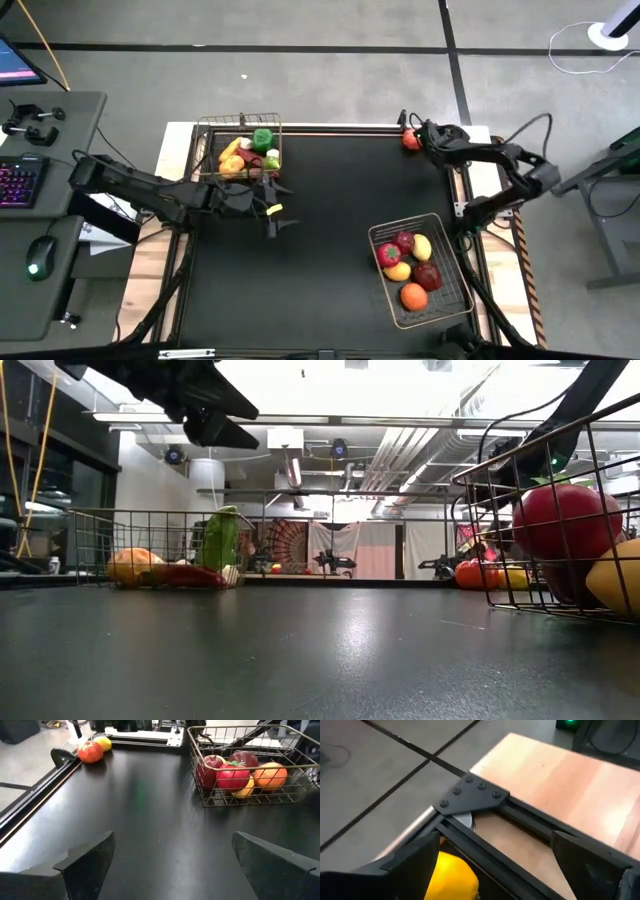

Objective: Sort produce into baskets
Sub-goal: Put the yellow lemon into the bottom wire basket

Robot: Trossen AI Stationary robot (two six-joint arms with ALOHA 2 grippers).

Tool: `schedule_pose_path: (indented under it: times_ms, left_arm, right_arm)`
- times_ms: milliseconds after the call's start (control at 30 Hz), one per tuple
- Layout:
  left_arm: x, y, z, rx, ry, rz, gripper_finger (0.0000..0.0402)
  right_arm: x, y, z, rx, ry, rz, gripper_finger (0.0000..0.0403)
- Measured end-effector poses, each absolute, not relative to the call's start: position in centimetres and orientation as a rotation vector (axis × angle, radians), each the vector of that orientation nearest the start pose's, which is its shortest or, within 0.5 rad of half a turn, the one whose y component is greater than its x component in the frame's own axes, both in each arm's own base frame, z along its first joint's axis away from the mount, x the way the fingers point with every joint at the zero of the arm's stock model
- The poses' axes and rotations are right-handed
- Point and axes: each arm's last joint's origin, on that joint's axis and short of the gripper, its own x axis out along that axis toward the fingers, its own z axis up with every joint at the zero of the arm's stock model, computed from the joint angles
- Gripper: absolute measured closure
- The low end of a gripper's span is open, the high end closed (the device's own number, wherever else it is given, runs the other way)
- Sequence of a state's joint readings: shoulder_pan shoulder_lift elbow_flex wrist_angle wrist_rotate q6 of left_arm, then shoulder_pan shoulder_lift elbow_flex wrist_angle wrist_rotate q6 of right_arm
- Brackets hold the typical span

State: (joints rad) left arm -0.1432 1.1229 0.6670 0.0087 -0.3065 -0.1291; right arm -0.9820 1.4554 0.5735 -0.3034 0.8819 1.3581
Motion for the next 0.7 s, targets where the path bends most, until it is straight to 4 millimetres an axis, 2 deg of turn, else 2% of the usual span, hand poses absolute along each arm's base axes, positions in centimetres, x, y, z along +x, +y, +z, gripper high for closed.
schedule_pose_path:
  times_ms: [133,333,433,700]
  left_arm:
    - [23.8,-2.5,24.8,-0.032,0.401,0.187,0.0009]
    - [23.8,-2.5,24.8,-0.054,0.403,0.191,0.0009]
    - [23.8,-2.5,24.8,-0.039,0.405,0.189,0.0009]
    - [23.8,-2.5,24.8,-0.055,0.399,0.195,0.0009]
  right_arm:
    - [11.0,-19.9,12.4,0.832,0.081,-2.246,0.0029]
    - [11.9,-20.1,11.8,0.85,-0.159,-2.269,0.0029]
    - [12.1,-20.1,11.6,0.925,-0.193,-2.249,0.0029]
    - [12.2,-20.1,11.6,0.924,-0.024,-2.199,0.0029]
